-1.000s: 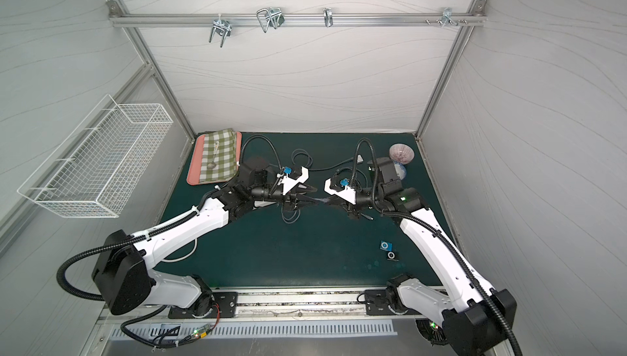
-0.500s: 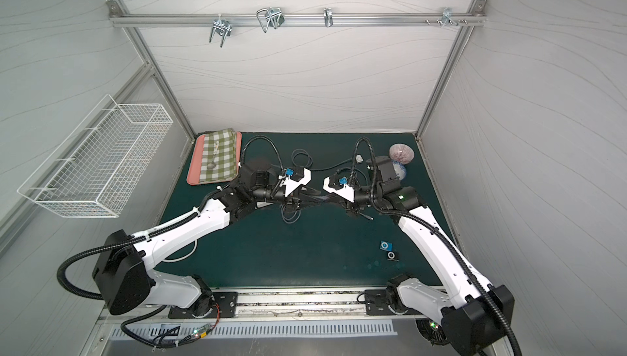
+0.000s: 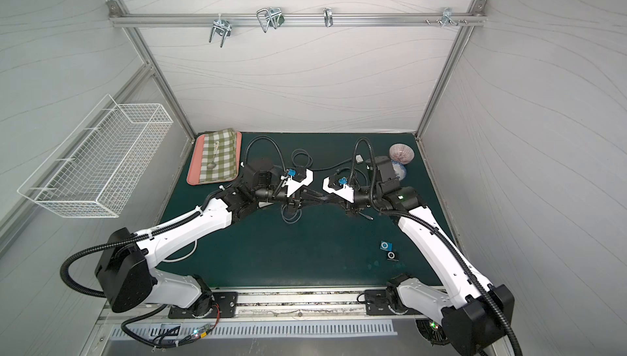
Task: Charge mp3
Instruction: Pick up the charging cable from the center of the board.
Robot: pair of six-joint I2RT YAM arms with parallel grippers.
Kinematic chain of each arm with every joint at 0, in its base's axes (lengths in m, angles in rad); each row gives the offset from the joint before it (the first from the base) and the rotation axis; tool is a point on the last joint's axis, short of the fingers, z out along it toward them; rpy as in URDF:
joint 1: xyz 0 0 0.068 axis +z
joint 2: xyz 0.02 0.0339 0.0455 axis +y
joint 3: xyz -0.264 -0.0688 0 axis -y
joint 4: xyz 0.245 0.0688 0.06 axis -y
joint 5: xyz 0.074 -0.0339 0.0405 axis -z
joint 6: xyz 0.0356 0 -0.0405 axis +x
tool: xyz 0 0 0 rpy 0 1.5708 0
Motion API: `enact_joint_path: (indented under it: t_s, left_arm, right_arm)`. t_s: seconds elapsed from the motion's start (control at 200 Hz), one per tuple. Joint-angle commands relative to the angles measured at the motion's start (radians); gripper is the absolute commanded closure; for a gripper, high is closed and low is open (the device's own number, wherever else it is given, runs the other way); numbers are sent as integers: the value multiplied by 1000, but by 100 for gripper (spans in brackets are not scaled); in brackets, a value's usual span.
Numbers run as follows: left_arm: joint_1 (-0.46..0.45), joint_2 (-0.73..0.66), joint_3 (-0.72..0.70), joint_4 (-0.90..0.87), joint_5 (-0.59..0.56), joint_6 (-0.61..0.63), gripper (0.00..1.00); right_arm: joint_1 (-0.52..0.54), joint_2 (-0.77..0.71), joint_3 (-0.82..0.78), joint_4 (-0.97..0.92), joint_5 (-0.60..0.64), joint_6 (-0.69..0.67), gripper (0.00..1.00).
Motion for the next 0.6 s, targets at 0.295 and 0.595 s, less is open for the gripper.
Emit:
enact_joint_path:
  t_s: [0.295, 0.595]
  left_arm:
    - [-10, 3, 50, 3, -1, 51, 100]
    - [-10, -23, 46, -88, -57, 139, 89]
  right_arm:
    - [11, -18, 16, 1, -26, 3, 97]
    - [0, -31, 22, -43, -36, -11, 98]
